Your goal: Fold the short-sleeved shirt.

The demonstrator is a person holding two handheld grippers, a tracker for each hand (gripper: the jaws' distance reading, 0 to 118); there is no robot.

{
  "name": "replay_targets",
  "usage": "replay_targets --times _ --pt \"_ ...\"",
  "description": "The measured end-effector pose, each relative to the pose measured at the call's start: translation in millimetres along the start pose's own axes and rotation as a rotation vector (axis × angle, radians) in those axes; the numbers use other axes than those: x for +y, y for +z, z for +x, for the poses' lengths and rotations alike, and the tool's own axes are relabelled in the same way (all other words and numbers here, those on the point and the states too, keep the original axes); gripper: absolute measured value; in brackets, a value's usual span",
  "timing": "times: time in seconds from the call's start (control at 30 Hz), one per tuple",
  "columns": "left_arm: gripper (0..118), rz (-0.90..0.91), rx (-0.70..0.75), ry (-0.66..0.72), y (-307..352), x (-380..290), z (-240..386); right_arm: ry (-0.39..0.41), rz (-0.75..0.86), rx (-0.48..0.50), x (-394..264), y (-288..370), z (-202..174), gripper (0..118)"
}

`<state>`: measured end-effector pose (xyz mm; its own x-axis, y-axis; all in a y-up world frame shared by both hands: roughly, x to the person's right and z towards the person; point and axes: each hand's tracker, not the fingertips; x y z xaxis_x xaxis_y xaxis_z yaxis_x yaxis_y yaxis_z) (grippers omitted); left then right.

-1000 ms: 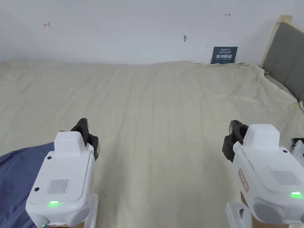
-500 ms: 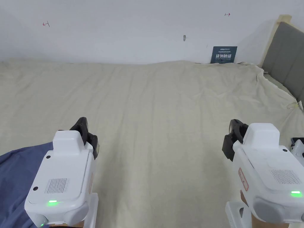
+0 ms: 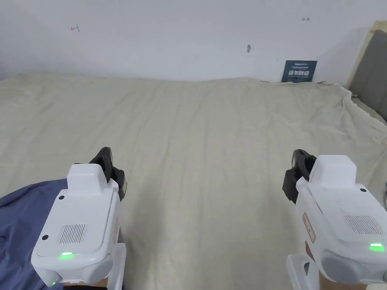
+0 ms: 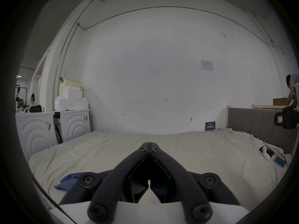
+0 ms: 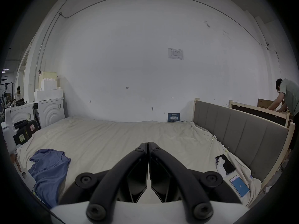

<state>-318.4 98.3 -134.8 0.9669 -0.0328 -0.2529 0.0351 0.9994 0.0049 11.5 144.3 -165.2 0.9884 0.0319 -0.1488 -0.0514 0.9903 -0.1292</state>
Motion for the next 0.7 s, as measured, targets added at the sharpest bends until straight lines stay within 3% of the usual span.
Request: replay_targets --times 0.2,0.7 --pt "0 0.007 0.113 -0.006 12.5 3.3 -41.8 0.017 0.018 0.100 5.2 -15.7 -34.8 0" --pt "0 -0.013 0.484 -0.044 97.9 6.3 -187.1 0.050 0.032 0.434 7.7 -27.0 -180.9 0"
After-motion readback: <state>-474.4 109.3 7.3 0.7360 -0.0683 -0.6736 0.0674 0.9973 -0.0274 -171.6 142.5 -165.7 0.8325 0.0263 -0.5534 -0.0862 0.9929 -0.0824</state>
